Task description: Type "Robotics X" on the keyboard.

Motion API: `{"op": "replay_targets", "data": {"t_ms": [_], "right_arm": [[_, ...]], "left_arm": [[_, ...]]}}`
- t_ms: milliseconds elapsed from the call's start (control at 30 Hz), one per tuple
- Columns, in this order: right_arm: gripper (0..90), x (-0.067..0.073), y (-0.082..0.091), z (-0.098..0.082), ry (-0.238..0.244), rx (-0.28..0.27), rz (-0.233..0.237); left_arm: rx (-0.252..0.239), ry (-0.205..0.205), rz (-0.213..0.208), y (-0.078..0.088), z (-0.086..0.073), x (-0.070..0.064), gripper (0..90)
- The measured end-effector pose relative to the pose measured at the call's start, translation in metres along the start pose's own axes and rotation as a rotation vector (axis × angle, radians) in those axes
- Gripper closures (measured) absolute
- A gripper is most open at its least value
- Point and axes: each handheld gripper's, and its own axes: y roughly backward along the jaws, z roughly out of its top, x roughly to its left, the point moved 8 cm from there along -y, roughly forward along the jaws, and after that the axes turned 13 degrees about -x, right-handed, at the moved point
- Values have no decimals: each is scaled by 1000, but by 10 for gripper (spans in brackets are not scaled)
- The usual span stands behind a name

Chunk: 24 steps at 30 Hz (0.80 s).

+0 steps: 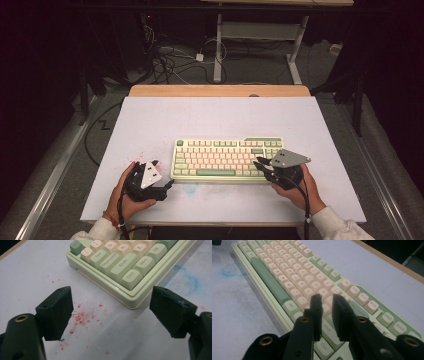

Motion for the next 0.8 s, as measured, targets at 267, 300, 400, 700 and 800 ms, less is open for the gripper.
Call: {"op": "replay_targets", "data": {"t_ms": [267, 300, 400, 700, 800], "right_arm": [[900, 3, -28, 8, 4, 39, 50], [900, 4, -32, 9, 0, 41, 54], [900, 7, -44, 13, 9, 58, 64], [900, 16, -78, 14, 30, 101, 89], [900, 16, -86, 15, 39, 112, 84]], "left_arm": [[9, 4, -5, -2, -2, 1, 182], [9, 4, -6, -2, -1, 1, 182], [10, 3, -6, -2, -1, 1, 182], [12, -11, -2, -1, -2, 3, 181], [17, -16, -7, -2, -2, 2, 182]]}}
